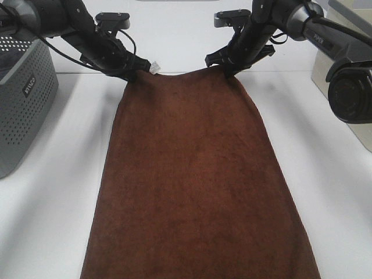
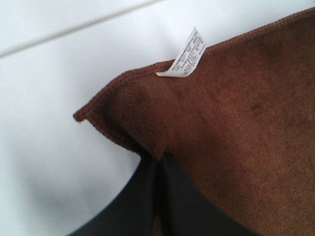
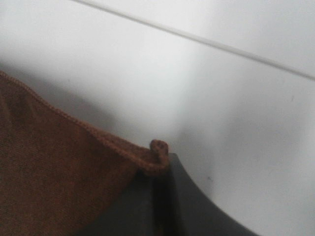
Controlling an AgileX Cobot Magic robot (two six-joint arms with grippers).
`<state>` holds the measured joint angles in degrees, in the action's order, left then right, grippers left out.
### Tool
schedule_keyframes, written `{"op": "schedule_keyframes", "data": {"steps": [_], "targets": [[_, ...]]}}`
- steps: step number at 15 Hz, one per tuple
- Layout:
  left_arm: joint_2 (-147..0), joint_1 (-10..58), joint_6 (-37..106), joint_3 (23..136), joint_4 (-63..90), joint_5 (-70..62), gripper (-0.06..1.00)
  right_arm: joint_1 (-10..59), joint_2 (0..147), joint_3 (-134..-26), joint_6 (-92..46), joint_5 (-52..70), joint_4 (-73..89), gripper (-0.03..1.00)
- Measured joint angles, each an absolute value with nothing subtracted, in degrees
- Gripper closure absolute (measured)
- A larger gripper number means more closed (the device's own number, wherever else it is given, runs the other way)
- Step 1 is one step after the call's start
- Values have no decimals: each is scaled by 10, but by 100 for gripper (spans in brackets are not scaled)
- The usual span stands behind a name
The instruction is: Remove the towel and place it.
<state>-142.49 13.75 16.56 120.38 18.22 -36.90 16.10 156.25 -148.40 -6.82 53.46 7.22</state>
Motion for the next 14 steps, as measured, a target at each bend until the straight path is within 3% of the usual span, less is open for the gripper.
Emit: {"op": "schedule_keyframes", "data": {"steps": [14], "targets": [[-1443,138,200,1219,181,-244,94,161,1562,-1487,-71,412,53,95]]}}
